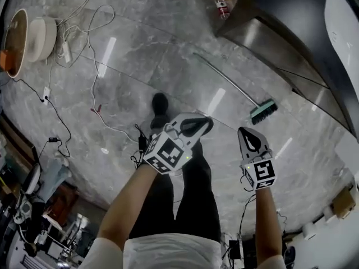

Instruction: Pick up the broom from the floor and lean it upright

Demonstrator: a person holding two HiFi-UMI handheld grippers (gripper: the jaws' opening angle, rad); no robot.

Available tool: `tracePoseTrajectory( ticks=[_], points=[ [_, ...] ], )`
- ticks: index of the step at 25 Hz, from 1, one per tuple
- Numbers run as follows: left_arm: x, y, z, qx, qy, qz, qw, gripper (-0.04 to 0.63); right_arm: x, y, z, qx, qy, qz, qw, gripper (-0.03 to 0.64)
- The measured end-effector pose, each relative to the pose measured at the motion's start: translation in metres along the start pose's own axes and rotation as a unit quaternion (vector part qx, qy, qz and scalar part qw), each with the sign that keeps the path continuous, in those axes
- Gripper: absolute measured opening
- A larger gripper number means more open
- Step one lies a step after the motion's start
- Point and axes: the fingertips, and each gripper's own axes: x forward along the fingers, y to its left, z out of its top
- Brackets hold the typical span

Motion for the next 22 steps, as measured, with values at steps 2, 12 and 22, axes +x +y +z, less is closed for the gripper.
tracePoseTrajectory(
  ticks=[2, 12, 22],
  points=[
    [0.012, 0.014, -0.023, -0.016, -0.003, 0.002, 0.9999, 0.011, 0.032, -0.002, -0.014, -0.012, 0.009, 0.002, 1.000, 0.002],
    [0.074, 0.050, -0.119, -0.058, 0.019, -0.009, 0.9981, 0.011, 0.145, -0.033, -0.084, -0.030, 0.040, 0.006, 0.999, 0.014],
    [0.111, 0.077, -0.172, -0.050, 0.033, -0.032, 0.9977, 0.011, 0.230, -0.067, -0.134, -0.047, 0.055, 0.002, 0.997, 0.026]
  ],
)
